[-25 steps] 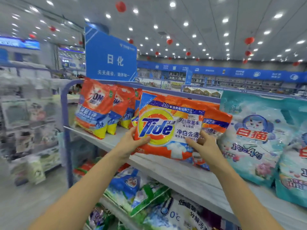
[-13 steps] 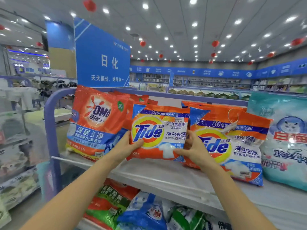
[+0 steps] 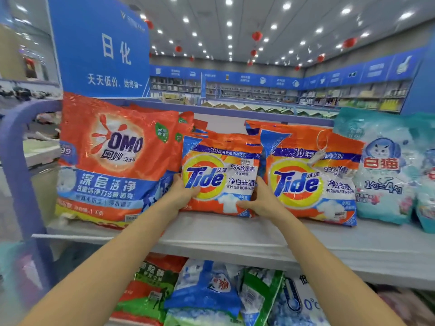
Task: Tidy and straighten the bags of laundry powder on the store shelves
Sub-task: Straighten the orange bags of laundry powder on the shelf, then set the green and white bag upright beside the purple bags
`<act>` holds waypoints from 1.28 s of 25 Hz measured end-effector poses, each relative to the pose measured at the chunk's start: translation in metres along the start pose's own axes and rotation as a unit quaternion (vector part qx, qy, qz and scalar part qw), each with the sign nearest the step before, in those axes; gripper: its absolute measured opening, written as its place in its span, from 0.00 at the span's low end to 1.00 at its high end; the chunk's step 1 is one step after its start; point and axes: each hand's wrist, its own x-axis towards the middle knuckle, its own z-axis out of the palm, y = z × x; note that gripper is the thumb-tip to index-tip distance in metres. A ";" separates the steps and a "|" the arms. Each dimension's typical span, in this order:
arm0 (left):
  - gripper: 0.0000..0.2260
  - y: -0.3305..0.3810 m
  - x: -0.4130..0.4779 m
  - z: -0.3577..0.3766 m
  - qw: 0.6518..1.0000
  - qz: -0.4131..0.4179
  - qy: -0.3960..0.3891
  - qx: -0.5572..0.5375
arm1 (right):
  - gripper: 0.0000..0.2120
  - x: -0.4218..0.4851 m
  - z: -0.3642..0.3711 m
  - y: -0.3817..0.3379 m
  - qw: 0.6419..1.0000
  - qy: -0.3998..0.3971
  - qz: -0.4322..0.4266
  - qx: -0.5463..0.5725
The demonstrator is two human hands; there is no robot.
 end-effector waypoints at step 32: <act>0.15 -0.066 -0.168 0.018 0.815 0.475 -0.058 0.326 | 0.44 -0.147 0.054 0.171 0.827 -0.120 -0.118 -0.537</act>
